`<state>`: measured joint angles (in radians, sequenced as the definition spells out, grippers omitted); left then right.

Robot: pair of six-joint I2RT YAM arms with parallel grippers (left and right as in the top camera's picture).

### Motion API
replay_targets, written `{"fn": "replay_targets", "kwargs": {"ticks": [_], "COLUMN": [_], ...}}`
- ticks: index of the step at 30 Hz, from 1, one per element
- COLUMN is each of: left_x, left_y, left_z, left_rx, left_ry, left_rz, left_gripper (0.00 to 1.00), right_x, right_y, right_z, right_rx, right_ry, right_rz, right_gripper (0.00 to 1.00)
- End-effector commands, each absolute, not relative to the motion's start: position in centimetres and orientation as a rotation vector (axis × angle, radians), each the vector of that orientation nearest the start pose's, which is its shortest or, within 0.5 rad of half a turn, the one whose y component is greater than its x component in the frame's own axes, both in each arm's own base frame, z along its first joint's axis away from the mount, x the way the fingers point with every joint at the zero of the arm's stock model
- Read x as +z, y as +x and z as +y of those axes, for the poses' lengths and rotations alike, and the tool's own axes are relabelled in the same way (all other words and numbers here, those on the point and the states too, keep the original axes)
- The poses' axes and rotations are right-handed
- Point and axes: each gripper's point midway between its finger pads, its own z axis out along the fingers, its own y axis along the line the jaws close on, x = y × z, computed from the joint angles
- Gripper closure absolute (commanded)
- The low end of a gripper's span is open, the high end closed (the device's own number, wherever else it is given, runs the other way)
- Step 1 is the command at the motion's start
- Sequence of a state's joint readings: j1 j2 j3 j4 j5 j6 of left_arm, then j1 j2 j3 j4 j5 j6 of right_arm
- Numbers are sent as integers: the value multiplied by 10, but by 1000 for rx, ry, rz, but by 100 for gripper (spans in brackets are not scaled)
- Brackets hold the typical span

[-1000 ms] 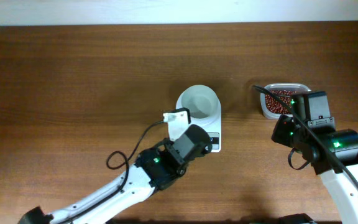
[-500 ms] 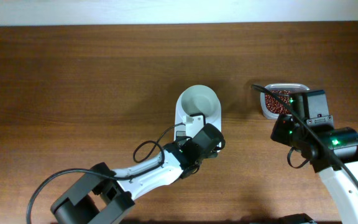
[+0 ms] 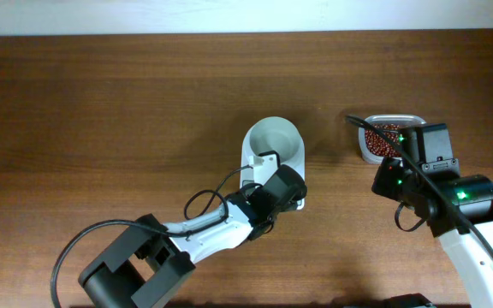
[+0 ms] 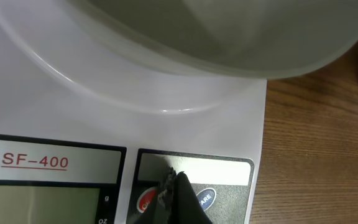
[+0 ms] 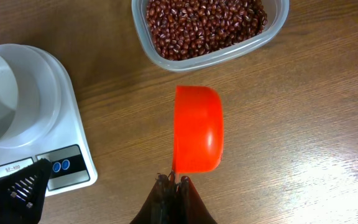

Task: Scoop and weigh 50g on scale
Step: 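Press the scale's tare button with the left gripper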

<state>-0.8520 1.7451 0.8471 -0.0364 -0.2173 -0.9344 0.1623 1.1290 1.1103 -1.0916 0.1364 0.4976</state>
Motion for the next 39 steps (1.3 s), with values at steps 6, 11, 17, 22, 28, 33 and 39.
{"fn": "replay_targets", "kwargs": {"ticks": [6,11,17,22,28,33,39], "left_x": [18,18,16,14,14,17,110], "left_y": [296,296,295,293,294,289,274], "left_z": [-275,-275,-272,-265,-264,-267,-237], "left_rx": [-435,-433,-413,-386,-379,-409,-423], "left_ry": [-232,-231,-233,-305,-307,-295,-112], "left_rz": [2549,2552,2557,2561,2557,2582,2506], "left_gripper": [100,100,100,100,100,100,87], "right_x": [193,193,193,193,193,193,193], "right_y": [262,261,261,262,262,261,262], "right_z": [18,18,18,18,18,18,17], "right_rx": [33,33,33,33,33,32,24], "right_ry": [504,504,504,504,504,504,505], "right_rz": [2616,2616,2616,2616,2616,2616,2610], "right_gripper": [96,96,96,96,96,96,96]}}
